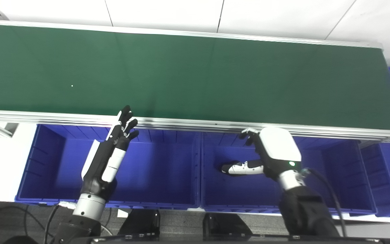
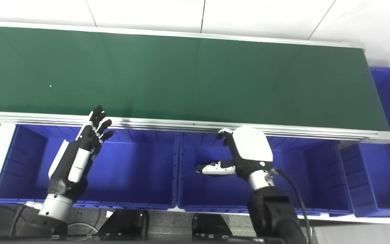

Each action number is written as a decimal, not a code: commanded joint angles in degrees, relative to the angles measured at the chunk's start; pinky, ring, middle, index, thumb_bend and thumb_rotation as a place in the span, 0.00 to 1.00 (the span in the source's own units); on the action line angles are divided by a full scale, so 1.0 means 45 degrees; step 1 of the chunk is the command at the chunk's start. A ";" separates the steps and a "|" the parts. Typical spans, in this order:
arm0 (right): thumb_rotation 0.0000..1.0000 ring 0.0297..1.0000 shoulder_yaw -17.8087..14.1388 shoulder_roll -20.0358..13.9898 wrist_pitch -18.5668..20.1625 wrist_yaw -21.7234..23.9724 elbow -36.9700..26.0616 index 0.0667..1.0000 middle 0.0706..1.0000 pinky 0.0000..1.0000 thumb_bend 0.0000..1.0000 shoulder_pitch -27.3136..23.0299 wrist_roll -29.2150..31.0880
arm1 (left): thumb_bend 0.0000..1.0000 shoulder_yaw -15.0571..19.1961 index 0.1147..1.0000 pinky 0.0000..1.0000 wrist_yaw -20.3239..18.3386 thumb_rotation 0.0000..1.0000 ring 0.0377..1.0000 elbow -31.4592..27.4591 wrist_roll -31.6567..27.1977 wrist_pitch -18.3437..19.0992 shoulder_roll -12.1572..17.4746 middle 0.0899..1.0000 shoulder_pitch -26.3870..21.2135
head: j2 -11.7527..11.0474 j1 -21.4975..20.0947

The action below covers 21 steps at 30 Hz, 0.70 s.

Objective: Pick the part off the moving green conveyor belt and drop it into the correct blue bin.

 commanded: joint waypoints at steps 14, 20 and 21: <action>0.84 0.78 -0.3556 0.2875 -0.4211 -0.2650 -0.0697 0.85 0.82 0.70 0.65 0.3997 1.1610 | 0.68 -0.0043 1.00 1.00 0.1452 0.94 1.00 0.0704 0.1775 -0.3566 -0.1221 1.00 0.0707 | -0.0878 0.1932; 0.91 0.89 -0.3688 0.2716 -0.5846 -0.2875 0.1917 0.97 0.95 0.85 0.67 0.3632 1.2558 | 0.68 -0.0042 1.00 1.00 0.1696 0.97 1.00 0.0946 0.1960 -0.4242 -0.1317 1.00 0.0942 | -0.1169 0.2141; 0.92 0.89 -0.3636 0.2701 -0.6157 -0.2928 0.2205 0.97 0.95 0.86 0.68 0.3568 1.2478 | 0.68 -0.0028 1.00 1.00 0.1719 0.97 1.00 0.0980 0.1973 -0.4366 -0.1296 1.00 0.0976 | -0.1232 0.2064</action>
